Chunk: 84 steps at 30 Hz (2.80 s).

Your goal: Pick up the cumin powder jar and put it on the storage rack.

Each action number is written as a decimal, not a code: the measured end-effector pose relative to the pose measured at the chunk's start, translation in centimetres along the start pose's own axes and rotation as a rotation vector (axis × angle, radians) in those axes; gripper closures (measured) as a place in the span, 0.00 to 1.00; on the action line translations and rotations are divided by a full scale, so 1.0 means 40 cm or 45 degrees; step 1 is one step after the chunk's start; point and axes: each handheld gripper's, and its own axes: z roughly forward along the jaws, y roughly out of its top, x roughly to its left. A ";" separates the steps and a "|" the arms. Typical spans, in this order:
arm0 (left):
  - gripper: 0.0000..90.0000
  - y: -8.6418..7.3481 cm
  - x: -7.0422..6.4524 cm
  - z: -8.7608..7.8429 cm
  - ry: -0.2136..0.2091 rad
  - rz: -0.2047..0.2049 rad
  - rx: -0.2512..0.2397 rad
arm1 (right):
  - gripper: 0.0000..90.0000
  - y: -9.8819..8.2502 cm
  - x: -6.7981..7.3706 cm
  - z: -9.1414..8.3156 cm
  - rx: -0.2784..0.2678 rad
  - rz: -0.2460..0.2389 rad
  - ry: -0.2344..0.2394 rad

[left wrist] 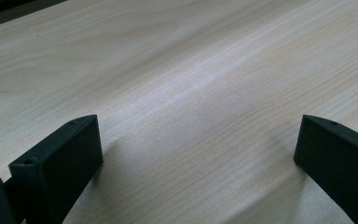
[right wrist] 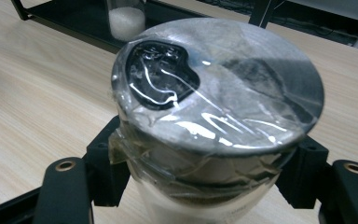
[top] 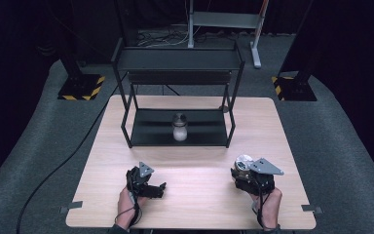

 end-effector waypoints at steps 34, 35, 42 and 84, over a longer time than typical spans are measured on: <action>0.01 0.000 0.002 0.000 -0.004 0.002 -0.001 | 0.33 0.059 -0.020 0.093 0.003 -0.025 0.033; 0.01 0.000 0.002 0.000 -0.004 0.002 -0.001 | 0.33 0.062 -0.021 0.095 0.003 -0.022 0.035; 0.01 0.001 0.002 0.000 -0.005 0.004 0.000 | 0.33 0.082 -0.024 0.113 0.002 -0.033 0.040; 0.01 0.000 0.001 0.001 -0.004 0.004 -0.002 | 0.33 0.159 -0.025 0.231 0.021 -0.069 0.093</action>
